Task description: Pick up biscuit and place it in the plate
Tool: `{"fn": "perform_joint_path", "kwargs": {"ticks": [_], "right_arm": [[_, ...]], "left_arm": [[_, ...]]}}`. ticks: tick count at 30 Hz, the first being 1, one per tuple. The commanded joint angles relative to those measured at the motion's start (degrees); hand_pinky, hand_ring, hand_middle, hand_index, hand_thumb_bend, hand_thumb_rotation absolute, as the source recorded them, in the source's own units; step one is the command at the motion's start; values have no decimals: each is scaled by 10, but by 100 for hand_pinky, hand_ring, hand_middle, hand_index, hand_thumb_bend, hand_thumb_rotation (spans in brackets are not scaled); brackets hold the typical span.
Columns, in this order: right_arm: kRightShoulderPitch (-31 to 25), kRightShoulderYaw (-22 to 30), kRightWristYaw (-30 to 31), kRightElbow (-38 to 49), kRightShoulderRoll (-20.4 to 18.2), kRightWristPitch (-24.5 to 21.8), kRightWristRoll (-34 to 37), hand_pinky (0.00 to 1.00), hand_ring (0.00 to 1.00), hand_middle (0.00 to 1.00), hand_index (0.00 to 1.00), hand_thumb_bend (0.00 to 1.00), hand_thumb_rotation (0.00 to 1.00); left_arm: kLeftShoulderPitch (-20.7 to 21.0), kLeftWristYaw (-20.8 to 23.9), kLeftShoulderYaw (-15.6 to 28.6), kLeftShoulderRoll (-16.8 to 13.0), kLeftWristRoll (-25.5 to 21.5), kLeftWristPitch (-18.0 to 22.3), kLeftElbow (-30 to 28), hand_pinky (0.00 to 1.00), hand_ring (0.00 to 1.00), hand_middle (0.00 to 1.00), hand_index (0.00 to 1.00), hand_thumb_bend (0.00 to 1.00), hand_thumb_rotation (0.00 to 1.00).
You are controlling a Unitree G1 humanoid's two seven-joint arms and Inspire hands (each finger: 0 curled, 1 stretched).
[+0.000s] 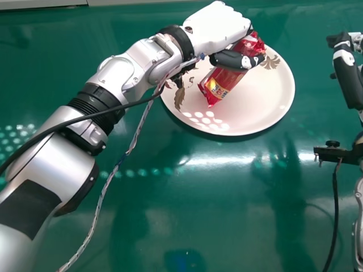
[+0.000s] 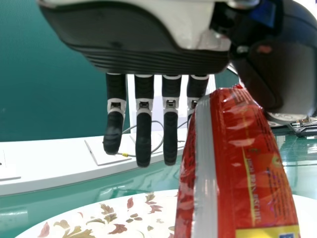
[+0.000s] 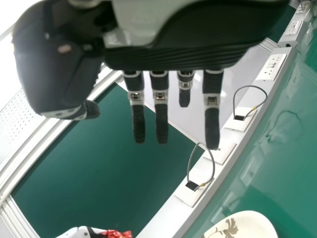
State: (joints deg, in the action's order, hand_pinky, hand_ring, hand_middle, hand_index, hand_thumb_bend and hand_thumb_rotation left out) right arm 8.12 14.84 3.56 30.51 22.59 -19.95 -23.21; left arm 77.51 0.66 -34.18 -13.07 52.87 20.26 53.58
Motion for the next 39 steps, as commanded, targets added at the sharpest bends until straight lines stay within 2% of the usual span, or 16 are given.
{"fn": "perform_joint_path", "kwargs": {"ticks": [1, 11, 13, 18, 21, 24, 26, 27, 28, 29, 30, 31, 33, 34, 36, 39], "right_arm": [[-13, 10, -6, -3, 1, 13, 5, 52, 65, 74, 70, 54, 7], [-15, 22, -4, -8, -2, 24, 20, 56, 70, 76, 71, 54, 8], [-16, 23, -4, -6, -2, 23, 21, 52, 66, 75, 71, 54, 9], [-26, 26, -4, -1, 3, 27, 18, 52, 64, 74, 71, 54, 11], [-32, 30, -4, 2, 3, 26, 17, 54, 67, 73, 71, 54, 12], [-37, 30, -3, 6, 4, 23, 14, 57, 70, 75, 71, 54, 14], [-38, 31, -2, 8, 4, 23, 14, 58, 72, 75, 71, 53, 17], [-39, 32, -1, 10, 3, 23, 15, 58, 71, 75, 71, 53, 16], [-39, 32, -1, 11, 2, 23, 17, 58, 71, 75, 71, 53, 16], [-40, 33, -1, 11, 1, 23, 19, 58, 71, 74, 71, 53, 16], [-40, 34, -1, 11, 0, 25, 22, 57, 70, 74, 71, 54, 16], [-40, 35, -2, 11, 0, 27, 22, 56, 69, 74, 71, 54, 15], [-42, 34, -2, 13, 2, 28, 19, 57, 70, 74, 71, 54, 17], [-42, 35, -2, 14, 0, 26, 21, 58, 71, 74, 71, 54, 18], [-42, 35, -1, 17, -1, 19, 21, 58, 71, 75, 71, 55, 19], [-41, 36, -3, 13, -1, 27, 25, 58, 71, 74, 71, 54, 20]], "left_arm": [[14, -4, -4, 5, -2, -10, -2, 26, 42, 55, 53, 46, 0], [15, 20, -16, -3, 19, -39, -16, 25, 41, 52, 56, 46, 0], [16, 14, -21, -4, 27, -51, -19, 25, 40, 52, 56, 46, 0], [22, -20, -25, -1, 36, -82, -25, 25, 40, 50, 57, 46, 0], [24, -23, -29, 1, 38, -90, -22, 26, 41, 52, 54, 46, 0], [26, -26, -35, 3, 41, -98, -20, 26, 41, 52, 56, 46, 0], [29, -47, -43, 5, 50, -116, -22, 25, 39, 49, 57, 46, 0], [35, -72, -52, 7, 59, -130, -22, 21, 36, 47, 56, 47, 0], [43, -104, -64, 9, 71, -142, -20, 17, 29, 47, 52, 49, 0], [50, -131, -75, 10, 81, -149, -20, 19, 29, 47, 51, 51, 0], [53, -151, -80, 8, 86, -153, -25, 30, 40, 52, 57, 61, 17], [55, -169, -86, 5, 93, -156, -33, 51, 60, 66, 63, 72, 30], [50, -185, -85, -1, 94, -159, -51, 72, 81, 83, 78, 82, 49], [44, -182, -80, -3, 91, -161, -59, 79, 87, 89, 85, 85, 54], [33, -168, -73, -9, 87, -162, -73, 85, 94, 96, 93, 87, 61], [26, -151, -76, -14, 91, -162, -81, 90, 99, 99, 97, 89, 71]]}}
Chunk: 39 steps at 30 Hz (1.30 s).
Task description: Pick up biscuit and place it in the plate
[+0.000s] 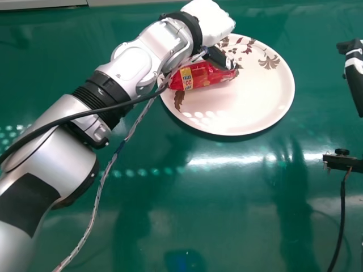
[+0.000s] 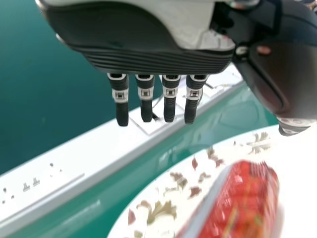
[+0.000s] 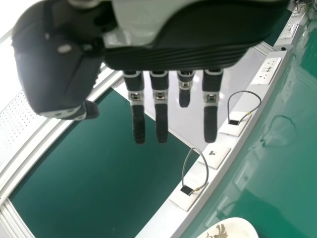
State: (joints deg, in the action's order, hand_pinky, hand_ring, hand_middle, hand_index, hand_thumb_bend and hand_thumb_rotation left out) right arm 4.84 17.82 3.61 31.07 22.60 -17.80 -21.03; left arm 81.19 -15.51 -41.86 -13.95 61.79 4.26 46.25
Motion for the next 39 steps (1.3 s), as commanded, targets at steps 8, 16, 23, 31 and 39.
{"fn": "perform_joint_path", "kwargs": {"ticks": [8, 16, 23, 31, 39], "right_arm": [[-4, 1, -6, 8, -3, -3, -2, 58, 71, 75, 71, 55, 19], [0, -6, -5, 5, 2, -2, -14, 51, 63, 71, 70, 53, 15], [-3, -9, -7, 9, -6, -3, -15, 53, 66, 73, 71, 54, 12], [-5, -8, -8, 11, -25, -9, 5, 55, 70, 78, 73, 54, 8], [-7, -32, -25, 2, -26, -22, -29, 66, 77, 79, 74, 54, 17]], "left_arm": [[-18, 65, 3, -13, -1, 8, 3, 96, 100, 100, 100, 88, 91], [-25, 131, 5, -27, 1, 9, -3, 90, 100, 100, 100, 82, 96], [-47, 133, 36, -59, -28, 22, -64, 82, 97, 100, 97, 77, 89], [-108, 54, 129, -112, -120, 24, -201, 74, 90, 90, 91, 72, 75], [-160, 33, 209, -145, -189, 26, -255, 68, 80, 83, 84, 67, 64]]}}
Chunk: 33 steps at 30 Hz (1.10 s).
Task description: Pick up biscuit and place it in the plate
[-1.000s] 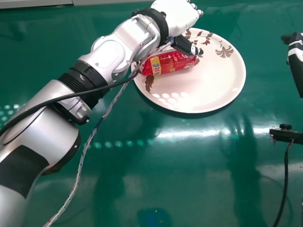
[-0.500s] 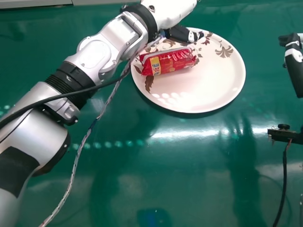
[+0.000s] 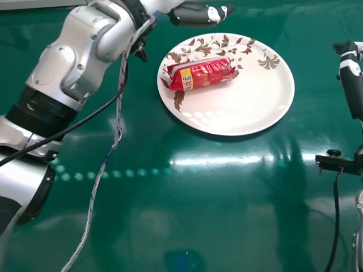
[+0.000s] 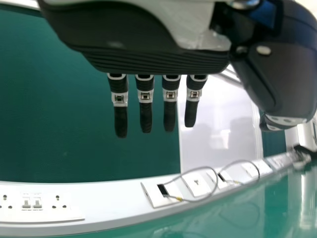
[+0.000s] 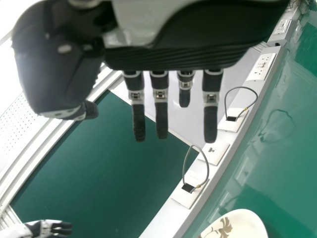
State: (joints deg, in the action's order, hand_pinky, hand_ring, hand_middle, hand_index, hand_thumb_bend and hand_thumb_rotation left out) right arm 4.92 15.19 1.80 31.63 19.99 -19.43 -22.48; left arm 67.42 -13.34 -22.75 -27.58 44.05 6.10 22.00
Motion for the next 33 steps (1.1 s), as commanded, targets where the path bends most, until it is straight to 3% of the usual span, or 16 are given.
{"fn": "perform_joint_path", "kwargs": {"ticks": [1, 3, 7, 11, 12, 13, 15, 17, 18, 19, 22, 27, 30, 33], "right_arm": [[-9, -10, -8, -5, 2, -8, -23, 68, 79, 79, 74, 54, 21], [-9, -15, -10, -11, 2, -2, -29, 70, 79, 80, 74, 54, 22], [-10, -17, -24, -22, -18, 12, -17, 73, 81, 80, 73, 54, 15], [-10, -21, -36, -32, -27, 31, -14, 68, 76, 78, 73, 55, 9], [-10, -21, -38, -35, -26, 33, -16, 67, 75, 77, 73, 55, 9], [-9, -22, -39, -36, -26, 34, -17, 66, 74, 76, 72, 55, 8], [-12, -21, -41, -36, -31, 37, -11, 64, 72, 75, 72, 56, 7], [-16, -20, -39, -35, -35, 35, -5, 65, 74, 76, 73, 54, 9], [-18, -21, -40, -33, -36, 33, -7, 66, 75, 77, 74, 54, 10], [-20, -22, -43, -35, -36, 36, -9, 66, 75, 78, 74, 54, 11], [-22, -24, -51, -44, -33, 44, -17, 67, 75, 77, 74, 54, 12], [-22, -24, -58, -51, -41, 43, -13, 72, 77, 79, 74, 54, 14], [-24, -24, -62, -58, -41, 55, -12, 72, 77, 78, 74, 54, 14], [-23, -22, -66, -68, -38, 69, -10, 71, 76, 78, 73, 54, 14]], "left_arm": [[-29, 15, 24, -11, -17, 10, -14, 66, 79, 82, 82, 66, 61], [-42, 18, 38, -14, -30, 16, -18, 65, 78, 80, 80, 65, 57], [-86, 39, 70, -16, -62, 30, -39, 54, 69, 75, 76, 67, 51], [-130, 57, 95, -25, -72, 35, -80, 44, 59, 68, 71, 67, 38], [-142, 58, 103, -31, -75, 38, -95, 44, 58, 67, 70, 66, 34], [-150, 57, 109, -35, -78, 40, -105, 43, 57, 65, 68, 67, 20], [-172, 45, 125, -46, -87, 35, -140, 40, 54, 62, 65, 67, 8], [-195, 35, 146, -58, -98, 29, -172, 20, 28, 50, 63, 57, 2], [-205, 34, 155, -64, -103, 30, -184, 17, 25, 49, 62, 56, 1], [-216, 32, 164, -70, -108, 27, -197, 20, 29, 45, 58, 53, 0], [-247, 25, 194, -75, -133, 17, -231, 31, 37, 50, 56, 49, 0], [-313, 40, 255, -68, -193, 18, -269, 27, 36, 47, 55, 49, 0], [-351, 48, 293, -44, -237, -9, -296, 29, 37, 47, 55, 49, 0], [-383, 67, 322, -24, -276, 1, -306, 31, 39, 48, 55, 49, 0]]}}
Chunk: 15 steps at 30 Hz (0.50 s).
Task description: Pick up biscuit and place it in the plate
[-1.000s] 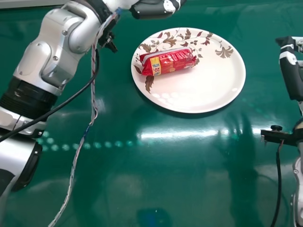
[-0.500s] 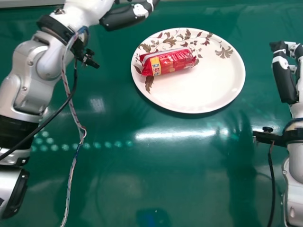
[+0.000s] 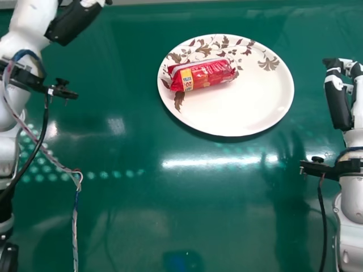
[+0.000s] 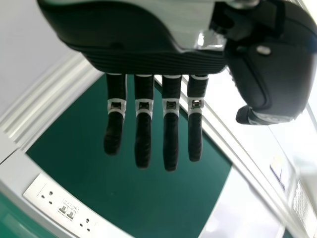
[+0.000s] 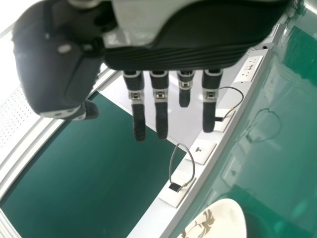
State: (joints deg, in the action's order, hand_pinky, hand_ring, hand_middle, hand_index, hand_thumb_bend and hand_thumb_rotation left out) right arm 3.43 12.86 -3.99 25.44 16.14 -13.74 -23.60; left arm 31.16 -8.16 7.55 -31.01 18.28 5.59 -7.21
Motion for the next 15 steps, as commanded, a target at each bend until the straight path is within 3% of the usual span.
{"fn": "perform_joint_path", "kwargs": {"ticks": [1, 5, 15], "right_arm": [[-7, 3, -8, -9, -1, 14, 4, 71, 76, 78, 73, 54, 14], [-6, 9, -8, -9, 1, 16, 9, 72, 77, 78, 74, 55, 17], [-29, 26, 6, 56, -17, 5, 56, 69, 79, 80, 76, 54, 19]], "left_arm": [[-30, 23, 28, 17, -26, 6, -18, 32, 39, 49, 55, 49, 0], [-55, 58, 50, 47, -50, 21, -24, 32, 40, 49, 55, 49, 0], [-76, 95, 72, 128, -147, 21, -5, 31, 40, 48, 53, 49, 0]]}}
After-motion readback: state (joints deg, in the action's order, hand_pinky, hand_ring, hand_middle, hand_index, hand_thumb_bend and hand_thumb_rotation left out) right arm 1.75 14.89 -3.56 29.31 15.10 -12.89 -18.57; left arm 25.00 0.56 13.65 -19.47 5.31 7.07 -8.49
